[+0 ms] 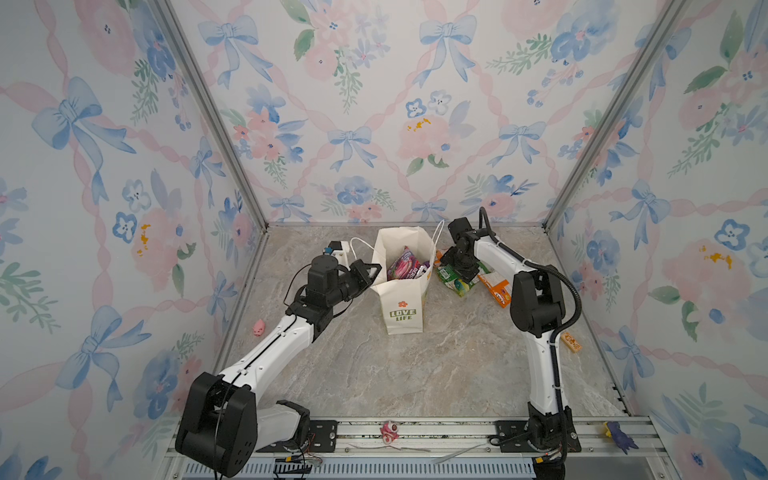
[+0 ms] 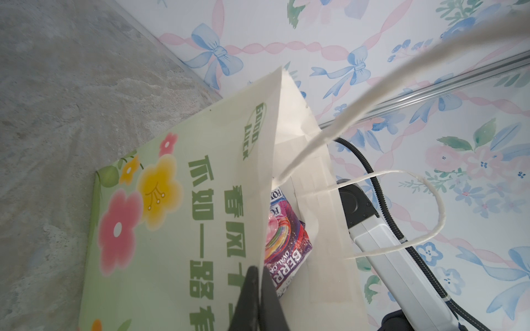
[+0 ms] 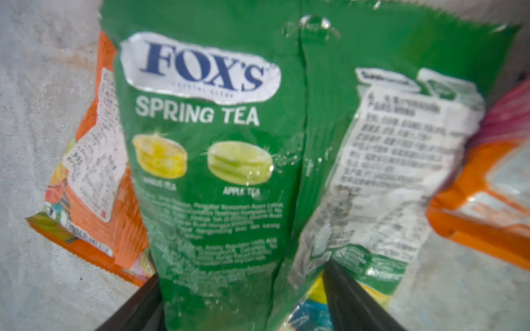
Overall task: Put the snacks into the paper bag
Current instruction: 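Close the right gripper on the green packet's bottom edge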
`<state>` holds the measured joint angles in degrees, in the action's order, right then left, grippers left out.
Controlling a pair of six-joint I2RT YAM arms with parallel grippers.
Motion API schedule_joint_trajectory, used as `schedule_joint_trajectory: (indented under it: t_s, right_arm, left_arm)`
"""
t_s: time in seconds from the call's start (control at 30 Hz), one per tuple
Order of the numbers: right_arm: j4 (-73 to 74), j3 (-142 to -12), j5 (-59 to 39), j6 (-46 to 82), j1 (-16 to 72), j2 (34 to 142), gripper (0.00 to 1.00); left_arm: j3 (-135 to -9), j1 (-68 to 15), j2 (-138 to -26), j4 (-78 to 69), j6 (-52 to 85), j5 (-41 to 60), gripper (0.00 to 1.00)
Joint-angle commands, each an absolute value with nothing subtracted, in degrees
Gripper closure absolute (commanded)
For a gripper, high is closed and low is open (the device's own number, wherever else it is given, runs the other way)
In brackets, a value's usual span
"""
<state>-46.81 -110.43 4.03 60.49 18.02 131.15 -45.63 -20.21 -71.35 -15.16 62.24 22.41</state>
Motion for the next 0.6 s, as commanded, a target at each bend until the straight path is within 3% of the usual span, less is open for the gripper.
schedule_joint_trajectory:
  t_s: [0.0,0.57]
  right_arm:
    - [-43.8,-106.9,1.4,60.6,17.3,132.3,0.26]
    - [-35.7,-99.0,-1.8,60.2,16.3,126.7,0.77]
  left_arm:
    - [-45.4,-19.8,-70.2,-18.0,62.3,22.9,1.0]
    - [-45.4,-20.1,-69.7,-18.0,62.5,22.9,1.0]
